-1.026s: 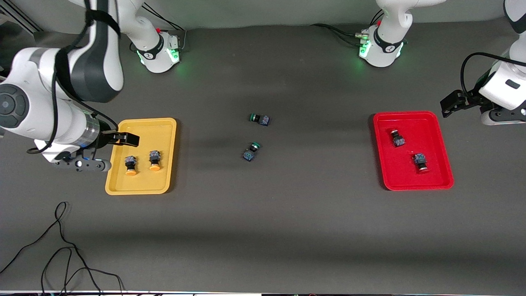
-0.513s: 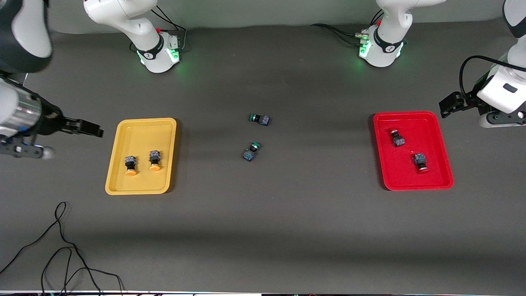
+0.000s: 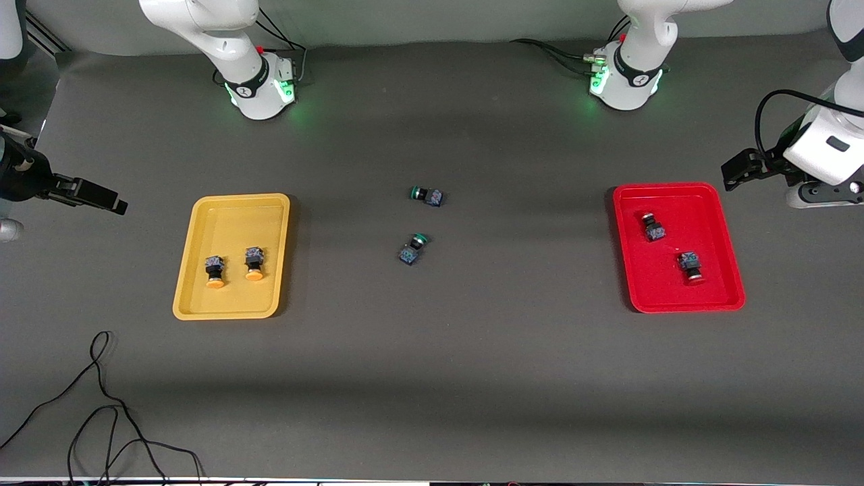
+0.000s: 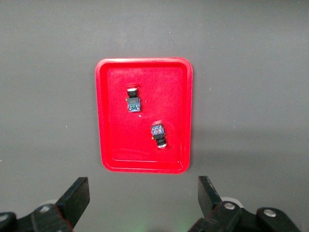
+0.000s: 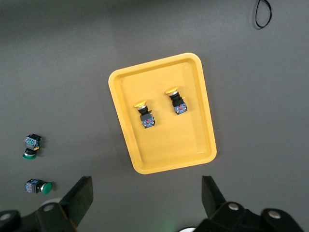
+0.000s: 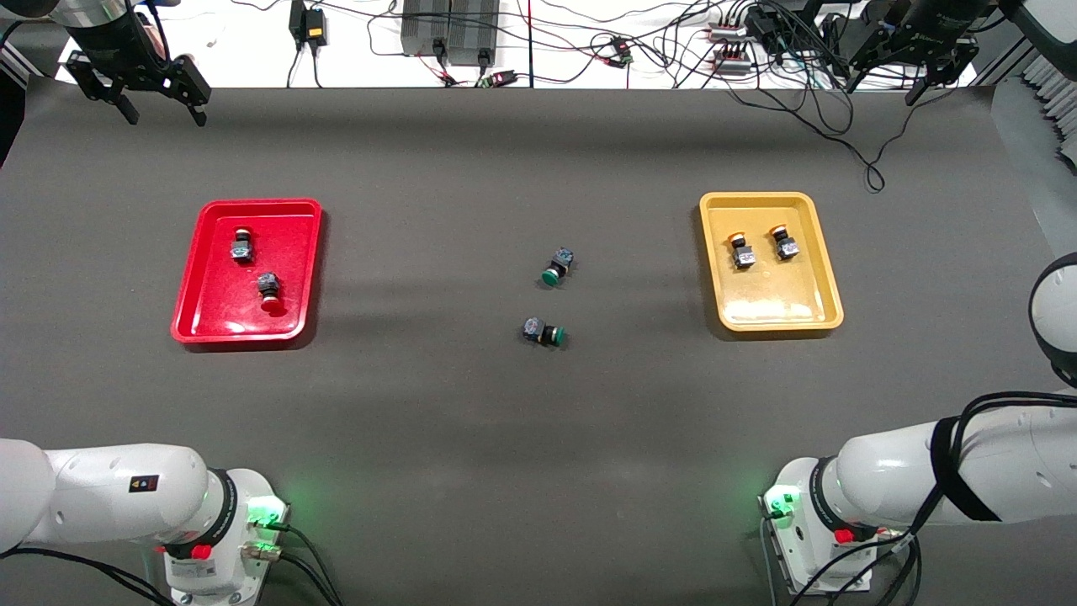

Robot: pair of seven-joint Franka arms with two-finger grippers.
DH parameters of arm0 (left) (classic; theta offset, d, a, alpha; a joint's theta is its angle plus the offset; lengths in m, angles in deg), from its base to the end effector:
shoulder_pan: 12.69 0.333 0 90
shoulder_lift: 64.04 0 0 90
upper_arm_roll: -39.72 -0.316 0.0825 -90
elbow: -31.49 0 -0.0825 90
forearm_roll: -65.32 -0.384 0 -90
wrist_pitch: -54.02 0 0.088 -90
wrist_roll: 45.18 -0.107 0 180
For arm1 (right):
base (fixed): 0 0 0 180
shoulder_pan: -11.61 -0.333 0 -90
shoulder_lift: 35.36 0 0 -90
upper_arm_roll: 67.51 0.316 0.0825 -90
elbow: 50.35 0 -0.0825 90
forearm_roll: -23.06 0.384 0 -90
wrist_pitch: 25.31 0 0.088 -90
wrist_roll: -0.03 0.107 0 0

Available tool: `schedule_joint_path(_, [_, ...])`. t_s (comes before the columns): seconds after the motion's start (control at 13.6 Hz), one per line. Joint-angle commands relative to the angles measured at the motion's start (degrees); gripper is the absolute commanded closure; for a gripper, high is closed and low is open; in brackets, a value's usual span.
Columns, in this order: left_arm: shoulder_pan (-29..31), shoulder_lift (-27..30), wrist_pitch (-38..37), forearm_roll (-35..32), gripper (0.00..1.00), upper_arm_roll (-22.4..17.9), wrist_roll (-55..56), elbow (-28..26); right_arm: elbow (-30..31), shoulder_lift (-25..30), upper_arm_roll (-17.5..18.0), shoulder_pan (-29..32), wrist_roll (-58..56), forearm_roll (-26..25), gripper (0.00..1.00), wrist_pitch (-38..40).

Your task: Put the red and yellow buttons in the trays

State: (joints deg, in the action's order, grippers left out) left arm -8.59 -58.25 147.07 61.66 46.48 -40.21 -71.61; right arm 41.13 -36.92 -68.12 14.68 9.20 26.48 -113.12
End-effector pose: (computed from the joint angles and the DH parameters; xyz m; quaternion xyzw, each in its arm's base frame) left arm 0.5212 -0.0203 0.5753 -0.9984 -0.0178 0.0349 0.0401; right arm 0.5561 -0.0291 0.5943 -0.9922 0.1120 0.0470 0.0275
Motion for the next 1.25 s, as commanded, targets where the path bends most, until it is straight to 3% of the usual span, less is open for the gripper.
schedule_joint_path(0.0, [0.0,-0.4,-2.2,0.0,0.0,-0.4,-0.8,1.1,0.7,1.6,0.6,0.0,-2.9,-2.4,0.0,-0.2])
schedule_joint_path(0.73, [0.1,-1.3,-2.2,0.3,0.0,-0.5,-0.8,1.9,1.9,2.0,0.6,-0.1,-12.9,-4.7,0.0,-3.8])
schedule_joint_path(1.17, [0.2,-2.2,-1.5,0.3,0.0,-0.8,-0.8,1.2,1.9,1.9,0.6,-0.1,-12.6,-4.7,0.0,-3.5])
